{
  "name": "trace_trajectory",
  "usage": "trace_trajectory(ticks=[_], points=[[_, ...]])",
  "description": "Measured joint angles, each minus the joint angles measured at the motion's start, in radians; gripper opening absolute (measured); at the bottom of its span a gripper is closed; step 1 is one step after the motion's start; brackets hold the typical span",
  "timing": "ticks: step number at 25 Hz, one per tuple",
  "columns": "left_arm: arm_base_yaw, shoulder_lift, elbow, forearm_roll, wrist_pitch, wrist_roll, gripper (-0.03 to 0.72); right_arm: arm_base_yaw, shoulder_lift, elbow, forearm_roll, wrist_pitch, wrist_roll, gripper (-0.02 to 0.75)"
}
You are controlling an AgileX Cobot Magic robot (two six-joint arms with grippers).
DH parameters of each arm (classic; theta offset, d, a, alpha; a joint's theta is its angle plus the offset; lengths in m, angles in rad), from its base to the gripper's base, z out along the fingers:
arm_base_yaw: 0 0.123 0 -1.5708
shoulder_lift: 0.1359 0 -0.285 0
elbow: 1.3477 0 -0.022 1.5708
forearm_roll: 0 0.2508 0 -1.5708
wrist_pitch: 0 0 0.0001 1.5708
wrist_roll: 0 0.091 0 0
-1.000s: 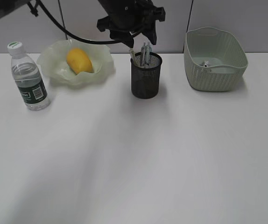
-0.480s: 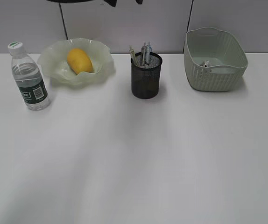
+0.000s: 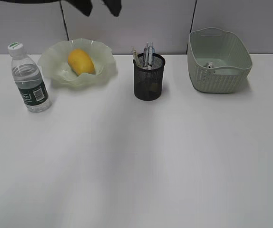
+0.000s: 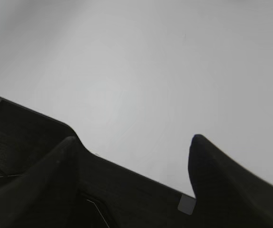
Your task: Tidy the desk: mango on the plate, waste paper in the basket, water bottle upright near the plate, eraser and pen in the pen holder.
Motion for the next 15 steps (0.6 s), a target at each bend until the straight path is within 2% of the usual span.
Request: trace_trajectory(ticks=[8, 15], points=[[0.000, -0.353, 0.445, 0.130, 0.002, 0.015, 0.481, 0.000, 0.000, 0.000, 0.000, 0.000, 0.000, 0.561], [0.000, -0.707, 0.766, 0.143, 0.002, 0.016, 0.480, 0.000, 0.000, 0.000, 0.000, 0.000, 0.000, 0.561]])
